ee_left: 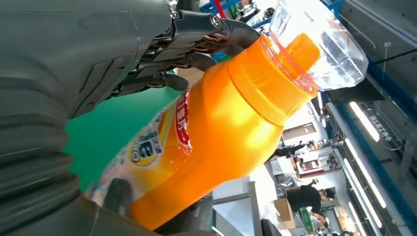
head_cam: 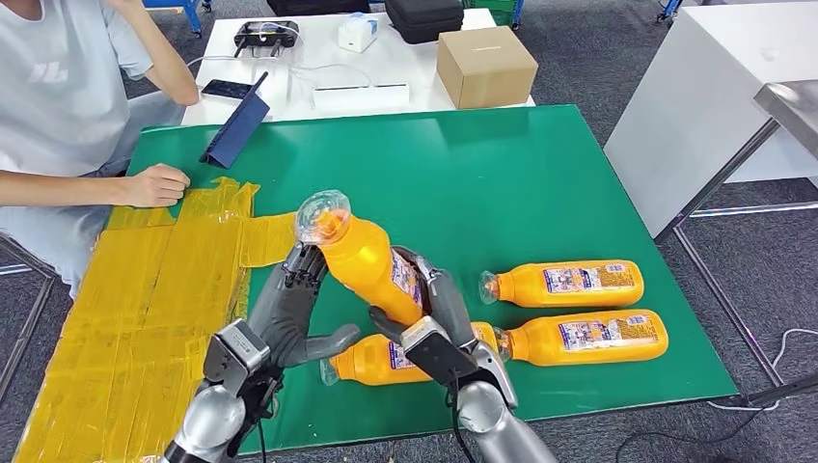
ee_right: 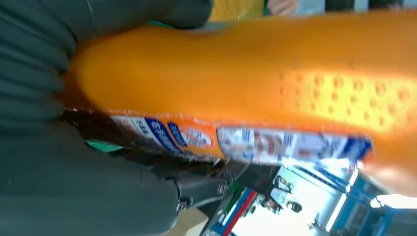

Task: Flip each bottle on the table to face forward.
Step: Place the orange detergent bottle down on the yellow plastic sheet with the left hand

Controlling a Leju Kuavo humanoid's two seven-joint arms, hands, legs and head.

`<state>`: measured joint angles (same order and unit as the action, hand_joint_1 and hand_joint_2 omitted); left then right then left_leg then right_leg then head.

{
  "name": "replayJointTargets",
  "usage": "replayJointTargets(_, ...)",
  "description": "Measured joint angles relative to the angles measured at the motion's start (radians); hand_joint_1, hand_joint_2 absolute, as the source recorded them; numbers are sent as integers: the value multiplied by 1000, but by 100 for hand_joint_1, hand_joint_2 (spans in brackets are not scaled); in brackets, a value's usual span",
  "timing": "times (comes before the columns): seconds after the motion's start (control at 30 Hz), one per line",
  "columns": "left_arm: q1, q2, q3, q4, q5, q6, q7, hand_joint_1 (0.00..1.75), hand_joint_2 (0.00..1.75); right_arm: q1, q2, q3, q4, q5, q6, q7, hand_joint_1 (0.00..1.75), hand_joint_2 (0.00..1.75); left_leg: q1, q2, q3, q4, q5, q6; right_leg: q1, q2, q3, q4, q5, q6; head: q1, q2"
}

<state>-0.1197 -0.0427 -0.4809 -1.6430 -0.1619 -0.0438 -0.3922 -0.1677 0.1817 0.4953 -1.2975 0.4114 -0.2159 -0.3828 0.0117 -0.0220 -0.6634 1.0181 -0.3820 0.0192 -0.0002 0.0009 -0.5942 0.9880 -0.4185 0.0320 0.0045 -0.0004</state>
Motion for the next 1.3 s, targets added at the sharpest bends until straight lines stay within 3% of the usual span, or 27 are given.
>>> replayJointTargets(0.4,-42,0,10,48,95,-50,12,0,175,-22,21,124,43,191,-109,-15,173,175,0,0,0,0,0,0,0,0,0,0,0,0,0,0)
replayJointTargets(0.73,-54,0,31,92,147,-76,15,0,175,-43,5,175,43,213,-145,-9,174,175,0,0,0,0,0,0,0,0,0,0,0,0,0,0)
replayJointTargets(0.77,-54,0,32,95,148,-76,15,29,175,-44,4,177,43,213,-145,-9,174,175,0,0,0,0,0,0,0,0,0,0,0,0,0,0)
replayJointTargets(0.87,-55,0,33,100,148,-76,15,160,175,-48,3,182,43,213,-146,-9,172,175,0,0,0,0,0,0,0,0,0,0,0,0,0,0)
replayJointTargets(0.9,-55,0,34,101,148,-76,15,175,175,-50,3,184,43,212,-146,-7,172,175,0,0,0,0,0,0,0,0,0,0,0,0,0,0)
replayJointTargets(1.3,-44,-5,45,102,153,-19,-4,175,175,-61,1,207,61,187,-153,2,175,175,0,0,0,0,0,0,0,0,0,0,0,0,0,0)
